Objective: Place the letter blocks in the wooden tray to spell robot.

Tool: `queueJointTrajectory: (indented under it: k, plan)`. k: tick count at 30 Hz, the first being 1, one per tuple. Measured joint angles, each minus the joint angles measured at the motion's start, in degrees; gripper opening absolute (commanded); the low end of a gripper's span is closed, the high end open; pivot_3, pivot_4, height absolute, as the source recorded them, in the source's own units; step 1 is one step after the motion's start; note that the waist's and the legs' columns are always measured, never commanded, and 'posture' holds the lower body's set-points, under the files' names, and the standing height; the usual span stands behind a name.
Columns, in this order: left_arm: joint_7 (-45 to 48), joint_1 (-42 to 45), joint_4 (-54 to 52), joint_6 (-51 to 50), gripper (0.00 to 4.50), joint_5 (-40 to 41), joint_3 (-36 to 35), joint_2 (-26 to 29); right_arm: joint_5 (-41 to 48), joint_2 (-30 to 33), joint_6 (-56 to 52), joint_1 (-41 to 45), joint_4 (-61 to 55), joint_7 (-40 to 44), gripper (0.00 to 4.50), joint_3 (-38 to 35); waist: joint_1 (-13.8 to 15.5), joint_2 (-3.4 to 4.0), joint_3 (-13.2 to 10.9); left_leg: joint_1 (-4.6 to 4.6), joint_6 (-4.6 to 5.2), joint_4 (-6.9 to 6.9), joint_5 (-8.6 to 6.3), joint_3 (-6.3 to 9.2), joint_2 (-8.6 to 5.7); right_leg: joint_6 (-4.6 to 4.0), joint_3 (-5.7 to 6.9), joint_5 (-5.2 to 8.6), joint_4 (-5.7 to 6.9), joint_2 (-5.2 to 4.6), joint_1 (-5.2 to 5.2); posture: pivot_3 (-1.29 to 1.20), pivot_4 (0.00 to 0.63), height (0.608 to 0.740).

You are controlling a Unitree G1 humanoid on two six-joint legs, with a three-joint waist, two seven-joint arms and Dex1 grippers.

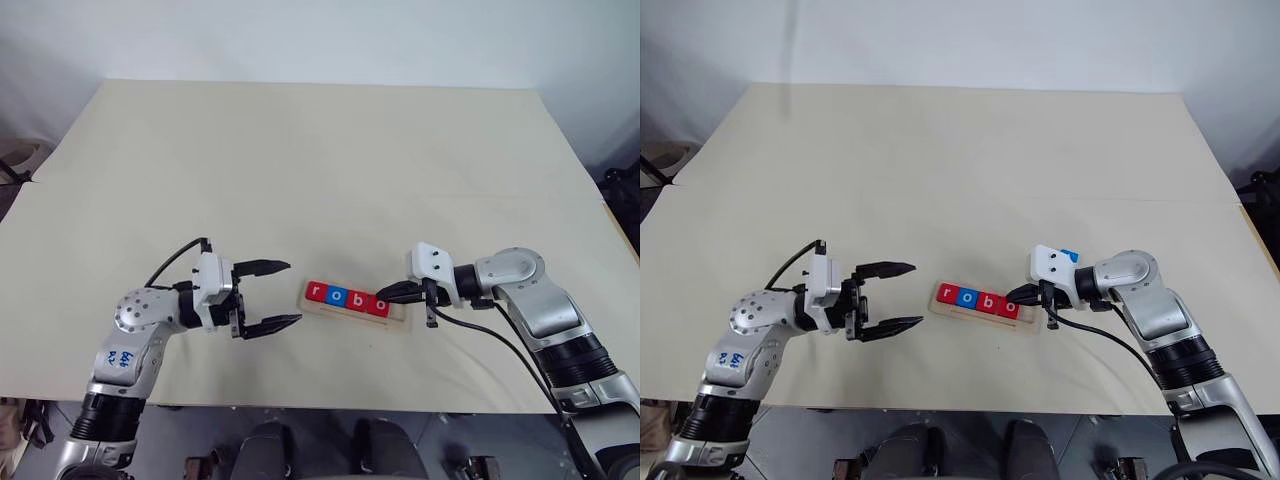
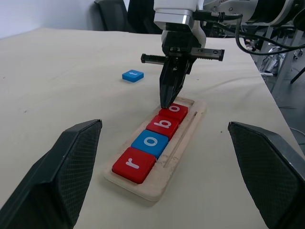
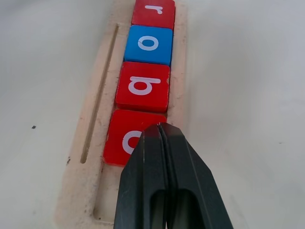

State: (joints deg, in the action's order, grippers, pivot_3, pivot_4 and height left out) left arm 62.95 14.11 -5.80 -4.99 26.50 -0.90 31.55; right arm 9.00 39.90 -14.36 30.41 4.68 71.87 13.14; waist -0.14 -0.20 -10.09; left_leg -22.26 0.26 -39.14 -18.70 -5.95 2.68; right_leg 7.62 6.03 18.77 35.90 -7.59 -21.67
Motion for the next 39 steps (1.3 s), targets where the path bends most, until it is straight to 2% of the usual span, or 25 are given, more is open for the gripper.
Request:
queueJointTrajectory:
  k: [5,10,15,22,39]
  plan:
    - [0.0,0.4,0.1,0.0,4.50,0.0,0.1,0.0,1.9,2.4,-1.8,-2.3,-2.7,0.0,0.02,-2.6,0.2,0.00,0.0,-0.02,0.01,0.01,0.00,0.02,-0.01,0.00,0.01,0.00,-0.03,-0.02,0.00,0.00,0.150,0.740]
    - [0.5,0.4,0.2,-0.1,4.50,0.0,0.3,0.0,3.0,7.6,-4.5,-9.5,-7.0,0.0,0.02,-5.8,0.2,-0.01,0.0,-0.02,0.01,0.02,-0.01,0.02,-0.02,0.00,0.02,0.00,-0.04,-0.02,0.01,0.00,0.150,0.740]
    - [1.0,1.0,0.6,-0.1,4.50,0.0,0.5,0.0,3.3,7.3,-5.5,-10.7,-8.5,-0.8,0.02,-5.9,-0.1,0.00,0.0,0.08,0.00,0.05,0.00,0.03,0.04,-0.01,-0.04,0.00,0.03,0.05,-0.02,0.00,0.150,0.740]
    - [1.0,1.4,2.1,-0.2,4.50,0.0,0.5,0.0,3.1,3.6,-5.9,-9.8,-9.1,-2.9,0.02,-4.0,0.2,-0.01,0.0,0.03,0.00,0.04,0.00,0.06,-0.01,-0.01,-0.04,0.00,-0.01,-0.01,-0.01,0.00,0.150,0.740]
    - [0.5,1.2,2.0,-0.2,4.50,0.0,0.5,-0.1,2.4,2.1,-5.8,-8.2,-9.0,-4.2,0.02,-2.0,0.1,-0.01,0.0,0.03,0.00,0.04,0.00,0.06,0.00,-0.01,-0.03,0.00,-0.01,0.01,-0.01,0.00,0.150,0.740]
